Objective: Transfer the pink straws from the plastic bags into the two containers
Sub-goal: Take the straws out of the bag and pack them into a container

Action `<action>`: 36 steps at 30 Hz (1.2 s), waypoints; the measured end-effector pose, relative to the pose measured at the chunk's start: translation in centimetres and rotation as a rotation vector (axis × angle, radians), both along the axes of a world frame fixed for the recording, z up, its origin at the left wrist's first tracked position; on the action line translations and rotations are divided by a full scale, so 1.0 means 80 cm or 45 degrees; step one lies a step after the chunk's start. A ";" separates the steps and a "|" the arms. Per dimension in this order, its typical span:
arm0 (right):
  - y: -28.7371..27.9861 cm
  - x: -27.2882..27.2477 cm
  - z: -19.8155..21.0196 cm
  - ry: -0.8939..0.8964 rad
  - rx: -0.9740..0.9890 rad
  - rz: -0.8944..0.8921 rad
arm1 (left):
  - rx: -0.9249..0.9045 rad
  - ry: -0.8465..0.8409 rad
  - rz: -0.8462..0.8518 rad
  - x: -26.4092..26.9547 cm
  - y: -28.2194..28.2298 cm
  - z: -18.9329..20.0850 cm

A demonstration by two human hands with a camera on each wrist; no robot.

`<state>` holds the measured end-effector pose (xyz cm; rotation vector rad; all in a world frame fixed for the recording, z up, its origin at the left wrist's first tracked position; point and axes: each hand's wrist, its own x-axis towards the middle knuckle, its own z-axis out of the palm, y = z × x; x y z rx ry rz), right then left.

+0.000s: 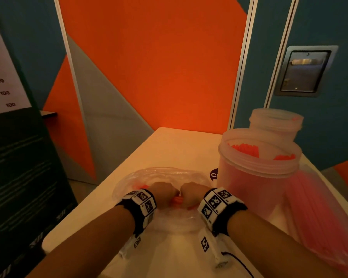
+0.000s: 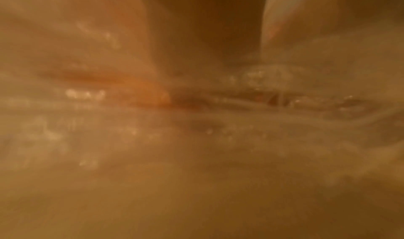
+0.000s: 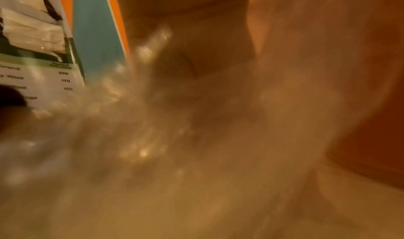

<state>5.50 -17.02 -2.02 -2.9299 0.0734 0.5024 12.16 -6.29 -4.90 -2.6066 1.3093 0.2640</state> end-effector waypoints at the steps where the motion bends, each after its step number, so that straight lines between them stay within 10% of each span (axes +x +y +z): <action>1: -0.003 0.001 0.004 0.031 0.021 -0.017 | -0.030 0.009 0.006 0.000 0.002 0.002; 12: -0.007 -0.006 0.049 -0.035 0.248 -0.122 | -0.436 -0.093 -0.073 0.021 0.042 0.046; 20: 0.012 -0.009 0.069 -0.179 1.074 -0.319 | -0.731 -0.154 -0.048 0.020 0.068 0.063; 25: 0.030 -0.031 0.065 -0.773 0.188 -0.015 | -1.013 0.273 0.254 0.021 0.063 0.079; 30: 0.042 -0.047 0.040 -0.477 -0.353 0.546 | -1.130 0.810 0.415 0.021 0.050 0.087; 36: 0.029 -0.025 0.035 -0.532 -0.401 0.467 | -0.915 0.980 0.134 0.004 0.046 0.115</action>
